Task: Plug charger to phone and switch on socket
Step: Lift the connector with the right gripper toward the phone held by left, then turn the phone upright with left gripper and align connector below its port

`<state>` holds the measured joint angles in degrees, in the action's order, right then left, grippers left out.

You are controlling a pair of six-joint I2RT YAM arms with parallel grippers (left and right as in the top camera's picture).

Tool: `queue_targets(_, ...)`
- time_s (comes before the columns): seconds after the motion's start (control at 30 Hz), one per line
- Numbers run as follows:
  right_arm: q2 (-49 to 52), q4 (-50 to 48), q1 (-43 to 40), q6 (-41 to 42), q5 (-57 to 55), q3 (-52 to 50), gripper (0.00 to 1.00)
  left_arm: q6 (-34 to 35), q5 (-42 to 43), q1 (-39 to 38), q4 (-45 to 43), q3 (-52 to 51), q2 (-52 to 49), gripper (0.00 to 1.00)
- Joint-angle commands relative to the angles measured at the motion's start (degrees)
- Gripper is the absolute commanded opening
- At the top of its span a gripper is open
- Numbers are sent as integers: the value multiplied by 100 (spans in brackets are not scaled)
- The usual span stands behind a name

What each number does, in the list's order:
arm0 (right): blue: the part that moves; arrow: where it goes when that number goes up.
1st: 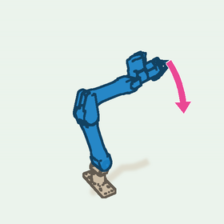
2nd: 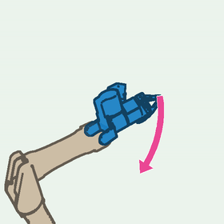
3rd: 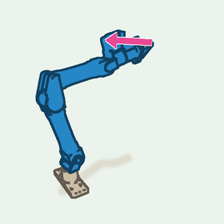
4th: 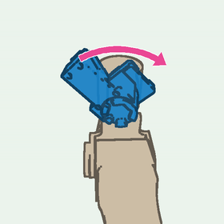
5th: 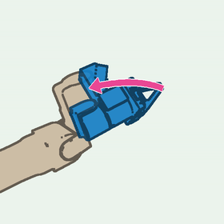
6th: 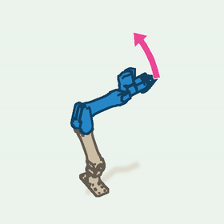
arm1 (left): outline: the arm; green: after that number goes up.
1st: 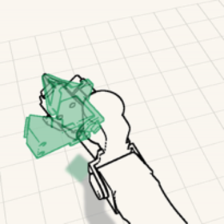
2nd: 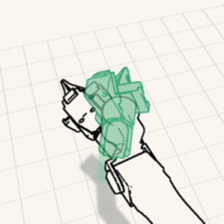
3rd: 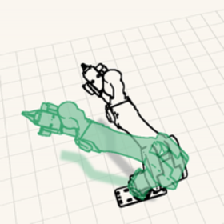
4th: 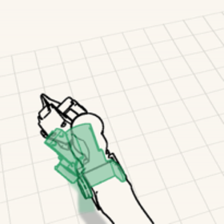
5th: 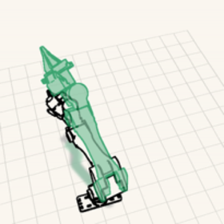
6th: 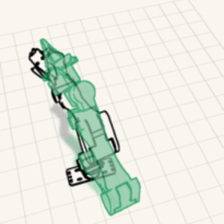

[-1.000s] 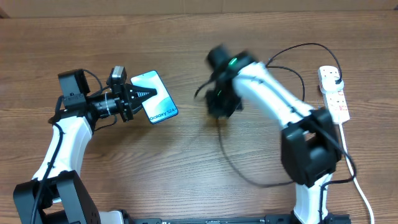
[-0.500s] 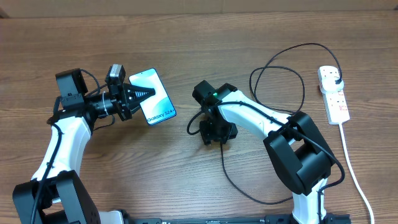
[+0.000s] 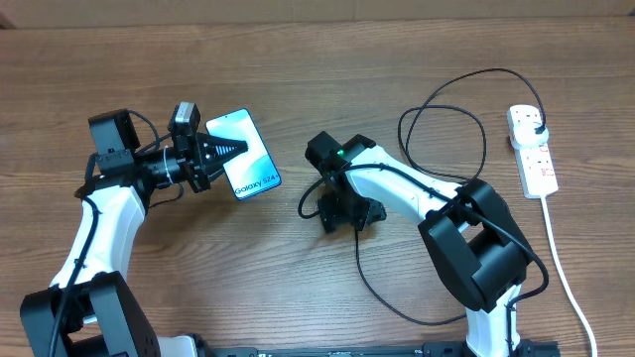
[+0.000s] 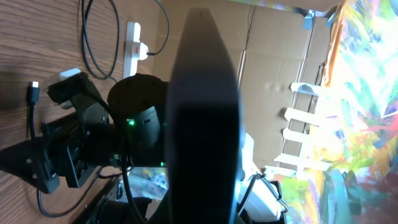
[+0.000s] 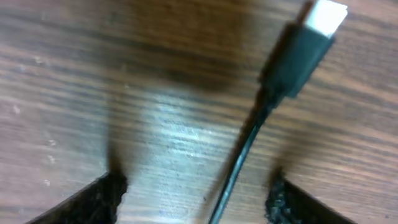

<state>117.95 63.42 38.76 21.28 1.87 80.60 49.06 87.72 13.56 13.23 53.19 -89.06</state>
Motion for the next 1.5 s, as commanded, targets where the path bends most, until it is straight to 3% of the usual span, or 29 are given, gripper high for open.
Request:
queue_targets(0.0,-28,81,24,229,-96,-31,61,-201,280,35,-42,138,98,4)
queue_targets(0.3,-24,-498,17,426,-101,-715,53,-249,275,35,-44,138,98,6)
queue_targets(0.77,-24,-763,17,549,-527,-826,4,-280,280,35,-42,138,98,4)
queue_targets(1.17,-372,-680,11,374,358,-439,4,-280,282,35,-42,138,98,4)
queue_targets(1.47,-2629,31,11,-197,599,-361,4,-284,280,22,-227,138,98,4)
